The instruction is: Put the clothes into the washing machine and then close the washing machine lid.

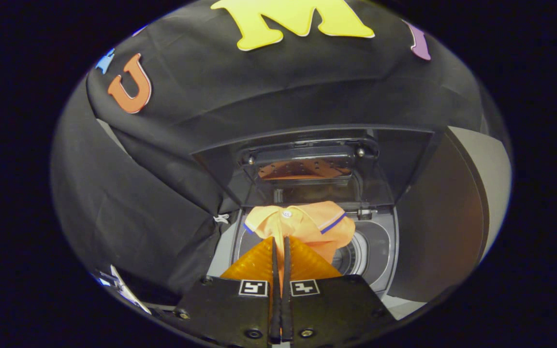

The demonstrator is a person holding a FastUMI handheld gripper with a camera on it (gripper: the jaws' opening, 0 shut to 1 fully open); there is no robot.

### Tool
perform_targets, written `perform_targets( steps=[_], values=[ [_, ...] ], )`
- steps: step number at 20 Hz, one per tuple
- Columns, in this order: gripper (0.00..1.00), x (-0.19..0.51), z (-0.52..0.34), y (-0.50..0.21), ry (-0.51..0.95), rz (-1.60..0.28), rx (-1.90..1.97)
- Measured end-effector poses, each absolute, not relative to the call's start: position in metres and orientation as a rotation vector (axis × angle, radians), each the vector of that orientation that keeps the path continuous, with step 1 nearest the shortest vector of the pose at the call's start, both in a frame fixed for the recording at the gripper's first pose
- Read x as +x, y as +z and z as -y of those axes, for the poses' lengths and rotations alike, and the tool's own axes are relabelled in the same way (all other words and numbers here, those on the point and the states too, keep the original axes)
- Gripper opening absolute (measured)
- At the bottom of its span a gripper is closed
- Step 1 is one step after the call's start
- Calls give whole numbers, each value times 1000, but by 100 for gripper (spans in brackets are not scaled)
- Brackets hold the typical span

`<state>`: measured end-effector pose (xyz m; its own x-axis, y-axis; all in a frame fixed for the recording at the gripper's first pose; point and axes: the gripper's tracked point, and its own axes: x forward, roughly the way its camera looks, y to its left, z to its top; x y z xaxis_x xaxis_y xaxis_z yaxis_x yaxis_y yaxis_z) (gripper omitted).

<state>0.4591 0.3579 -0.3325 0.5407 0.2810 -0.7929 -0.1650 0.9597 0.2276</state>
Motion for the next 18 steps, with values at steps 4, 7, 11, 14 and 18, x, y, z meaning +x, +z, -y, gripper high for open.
perform_targets(
  steps=[4,7,11,14,18],
  values=[
    [4,458,-351,-336,238,-989,103],
    [9,461,-347,-336,243,-972,101],
    [62,462,-335,-336,226,-955,56],
    [79,457,-328,-336,203,-949,52],
    [79,450,-322,-338,195,-960,63]
  ],
)
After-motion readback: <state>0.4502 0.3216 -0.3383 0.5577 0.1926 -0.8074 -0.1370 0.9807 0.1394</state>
